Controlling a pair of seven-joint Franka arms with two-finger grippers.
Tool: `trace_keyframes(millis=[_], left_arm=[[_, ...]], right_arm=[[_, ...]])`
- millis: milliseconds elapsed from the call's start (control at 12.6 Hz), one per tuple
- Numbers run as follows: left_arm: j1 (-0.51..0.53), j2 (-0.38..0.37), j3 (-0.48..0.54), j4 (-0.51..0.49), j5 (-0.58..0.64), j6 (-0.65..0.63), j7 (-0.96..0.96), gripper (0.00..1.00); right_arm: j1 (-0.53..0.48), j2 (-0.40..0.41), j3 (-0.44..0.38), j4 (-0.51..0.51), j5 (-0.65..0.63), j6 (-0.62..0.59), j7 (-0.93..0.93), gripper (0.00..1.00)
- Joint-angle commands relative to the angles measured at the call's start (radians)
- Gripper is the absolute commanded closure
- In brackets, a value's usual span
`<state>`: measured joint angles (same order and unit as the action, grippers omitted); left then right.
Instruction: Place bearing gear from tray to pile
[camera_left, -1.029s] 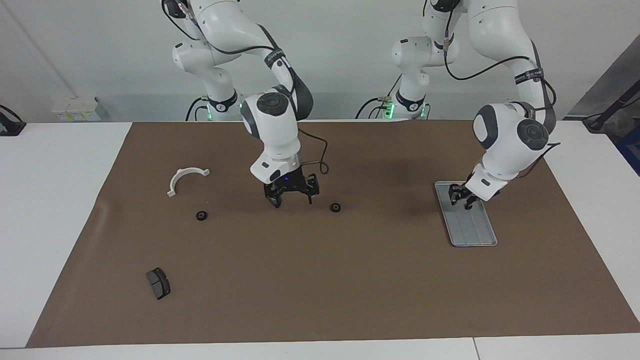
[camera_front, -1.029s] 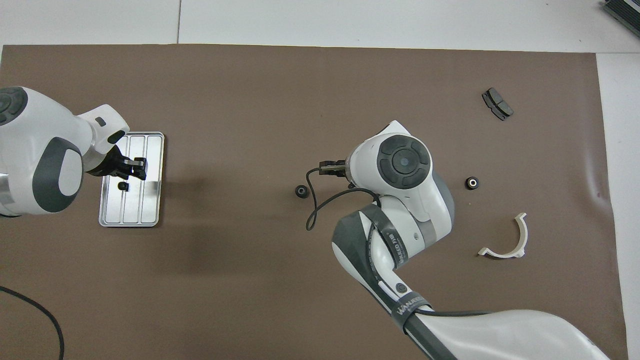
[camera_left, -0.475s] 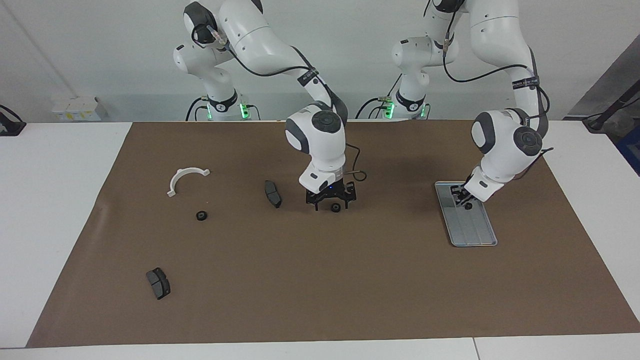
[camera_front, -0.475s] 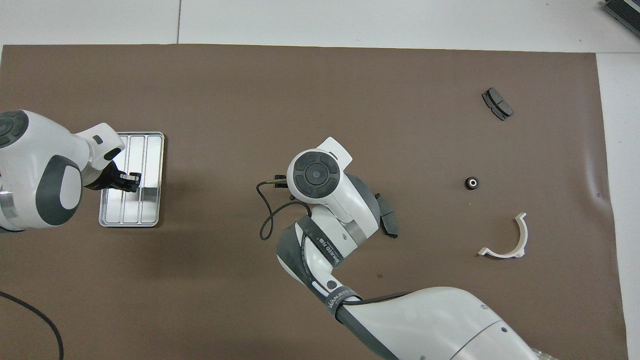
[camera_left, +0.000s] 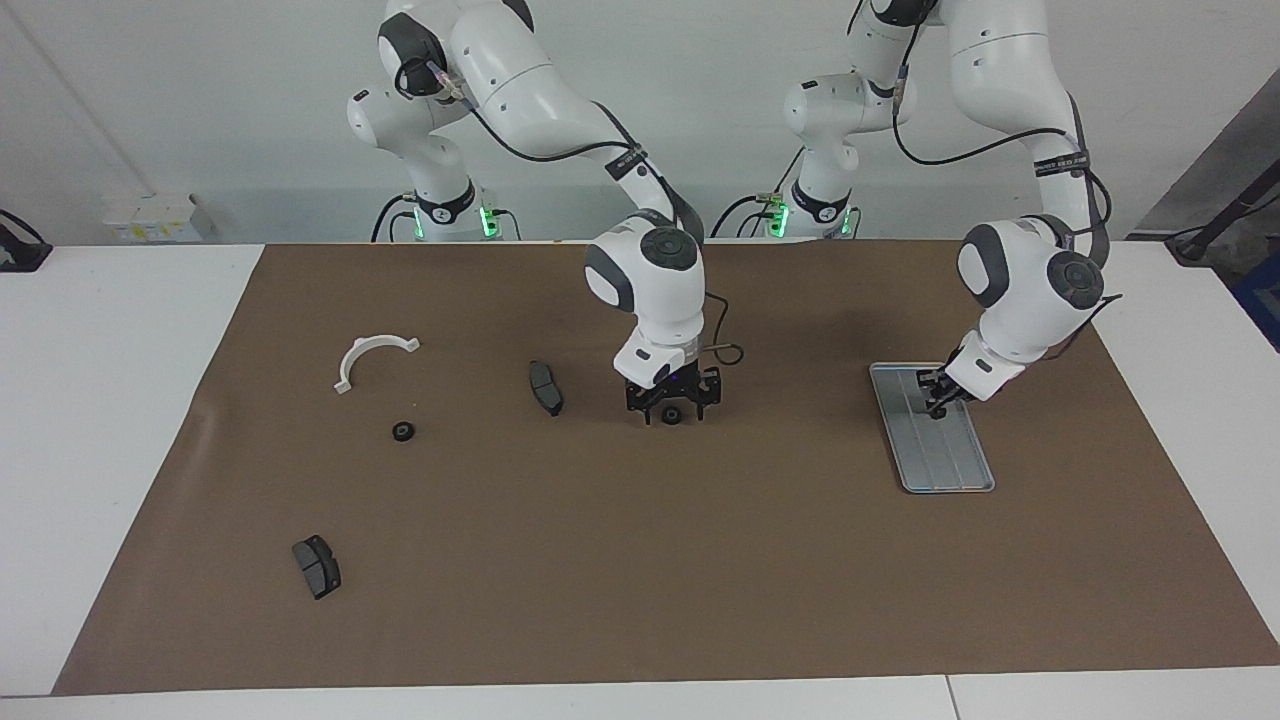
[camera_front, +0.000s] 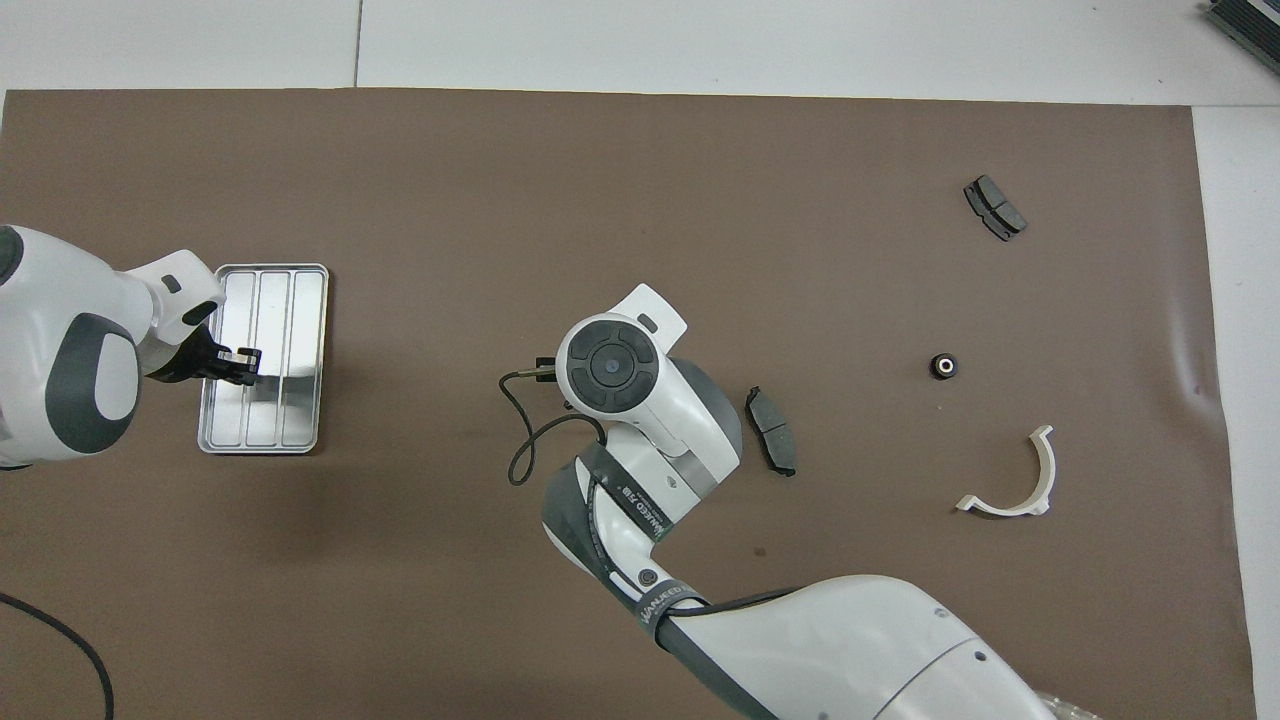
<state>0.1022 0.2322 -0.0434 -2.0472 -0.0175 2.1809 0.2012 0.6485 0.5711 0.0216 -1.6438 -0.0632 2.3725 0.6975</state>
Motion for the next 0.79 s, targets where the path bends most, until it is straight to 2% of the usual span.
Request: trace_keyframes(millis=[0, 238, 317, 475, 554, 713], left_arm=[[0.033, -0.028, -0.007, -0.036, -0.004, 0.028, 0.046, 0.87], [0.047, -0.018, -0.007, -0.016, 0.002, 0.031, 0.075, 0.86], [0.045, -0.013, -0.007, -0.001, 0.004, 0.031, 0.073, 0.81], [0.045, -0.013, -0.007, 0.001, 0.004, 0.033, 0.069, 0.61], [0.042, -0.013, -0.009, 0.001, 0.004, 0.034, 0.066, 0.56], [0.044, -0.014, -0.007, -0.008, 0.004, 0.045, 0.066, 0.53]], right_arm=[[0.006, 0.004, -0.002, -0.021, -0.023, 0.036, 0.036, 0.29], [0.010, 0.000, -0.003, -0.025, -0.023, 0.004, 0.039, 0.42], [0.011, 0.000, -0.005, -0.027, -0.024, -0.002, 0.039, 0.47], [0.011, -0.005, -0.003, -0.027, -0.036, -0.030, 0.039, 0.57], [0.011, -0.005, -0.003, -0.025, -0.037, -0.044, 0.040, 0.64], [0.011, -0.007, -0.005, -0.019, -0.037, -0.062, 0.040, 0.81]])
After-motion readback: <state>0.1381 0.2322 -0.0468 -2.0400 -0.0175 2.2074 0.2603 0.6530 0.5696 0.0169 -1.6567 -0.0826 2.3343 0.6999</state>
